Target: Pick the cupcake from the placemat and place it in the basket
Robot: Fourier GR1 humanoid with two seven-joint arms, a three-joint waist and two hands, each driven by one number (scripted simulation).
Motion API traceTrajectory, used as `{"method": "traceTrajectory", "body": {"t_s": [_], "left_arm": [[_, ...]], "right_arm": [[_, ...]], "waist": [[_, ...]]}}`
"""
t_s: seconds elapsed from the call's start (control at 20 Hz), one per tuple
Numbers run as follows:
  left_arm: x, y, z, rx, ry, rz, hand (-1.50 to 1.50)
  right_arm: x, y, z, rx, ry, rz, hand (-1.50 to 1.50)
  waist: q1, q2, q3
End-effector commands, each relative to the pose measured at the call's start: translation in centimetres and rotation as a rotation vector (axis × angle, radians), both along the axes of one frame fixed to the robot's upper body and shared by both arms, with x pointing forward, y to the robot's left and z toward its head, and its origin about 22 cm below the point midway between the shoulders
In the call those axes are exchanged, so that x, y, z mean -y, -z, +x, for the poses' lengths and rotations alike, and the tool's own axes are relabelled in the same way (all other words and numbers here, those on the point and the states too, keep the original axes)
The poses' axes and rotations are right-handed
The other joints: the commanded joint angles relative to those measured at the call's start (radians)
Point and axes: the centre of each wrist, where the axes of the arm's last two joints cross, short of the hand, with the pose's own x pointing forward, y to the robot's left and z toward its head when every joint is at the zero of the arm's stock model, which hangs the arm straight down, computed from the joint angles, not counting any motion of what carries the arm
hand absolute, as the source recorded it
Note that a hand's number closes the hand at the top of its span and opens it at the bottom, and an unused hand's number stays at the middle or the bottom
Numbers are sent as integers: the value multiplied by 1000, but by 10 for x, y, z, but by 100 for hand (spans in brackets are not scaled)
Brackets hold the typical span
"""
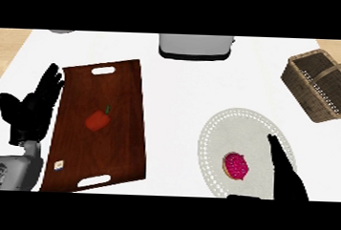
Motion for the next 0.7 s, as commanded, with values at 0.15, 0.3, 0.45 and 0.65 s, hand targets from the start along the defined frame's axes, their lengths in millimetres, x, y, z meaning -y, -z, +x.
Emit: {"method": "traceTrajectory", "body": {"t_s": [0.15,0.3,0.45,0.65], "left_arm": [[5,7,-1,8,-23,5,0],[-8,10,10,10,3,12,0],[18,-9,0,2,8,-15,0],[3,-8,9,-1,-1,12,0]], "right_arm": [[-2,17,2,5,12,5,-150],[-24,18,20,-23,7,-2,-150],[-17,35,12,-56,20,-40,-150],[-4,34,7,-68,34,-43,-150]], "waist": [[0,0,0],[0,1,0],[1,0,0],[-1,0,0]]}}
